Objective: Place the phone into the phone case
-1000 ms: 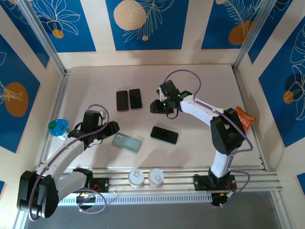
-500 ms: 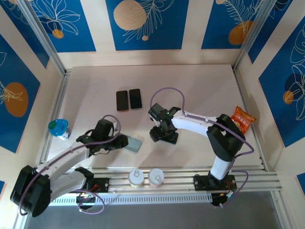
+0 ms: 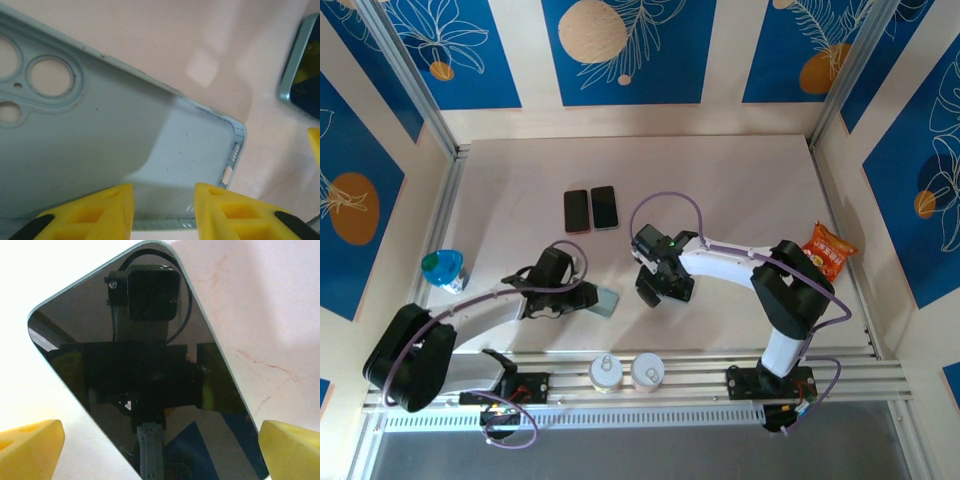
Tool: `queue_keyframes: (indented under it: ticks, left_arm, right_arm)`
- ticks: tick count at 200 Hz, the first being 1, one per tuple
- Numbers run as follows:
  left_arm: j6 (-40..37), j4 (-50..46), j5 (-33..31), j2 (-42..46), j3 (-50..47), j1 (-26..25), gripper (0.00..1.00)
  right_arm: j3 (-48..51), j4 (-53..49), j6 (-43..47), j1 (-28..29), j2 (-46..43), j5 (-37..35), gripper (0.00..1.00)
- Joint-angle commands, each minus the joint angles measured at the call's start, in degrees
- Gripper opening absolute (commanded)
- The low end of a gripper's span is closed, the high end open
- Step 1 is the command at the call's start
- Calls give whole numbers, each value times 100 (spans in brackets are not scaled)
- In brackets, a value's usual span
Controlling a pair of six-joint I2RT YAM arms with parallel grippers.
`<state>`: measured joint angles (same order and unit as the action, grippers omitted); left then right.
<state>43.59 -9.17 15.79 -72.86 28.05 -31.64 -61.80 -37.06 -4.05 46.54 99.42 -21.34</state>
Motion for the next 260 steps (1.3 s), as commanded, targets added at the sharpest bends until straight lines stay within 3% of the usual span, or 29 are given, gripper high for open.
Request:
queue_keyframes:
  ticks: [1, 86, 142, 216, 260]
  left_arm:
    - [95, 294, -102, -253, 155, -48, 37]
    - [-294, 57, -590, -694, 683, -9, 36]
    - [-395, -193, -769, -362, 790, 121, 36]
    - [-366, -624, -814, 342, 1024, 140, 37]
    - [-376, -919, -928, 861, 1144, 160, 39]
  right_arm:
    - [55, 112, 275, -146, -140, 462, 99]
    - [-218, 209, 420, -419, 262, 729, 99]
    - [-122, 286, 564, -322, 235, 825, 99]
    - [-446, 128, 414, -351, 836, 354, 100]
    - [-900, -57, -120, -575, 1049, 660, 79]
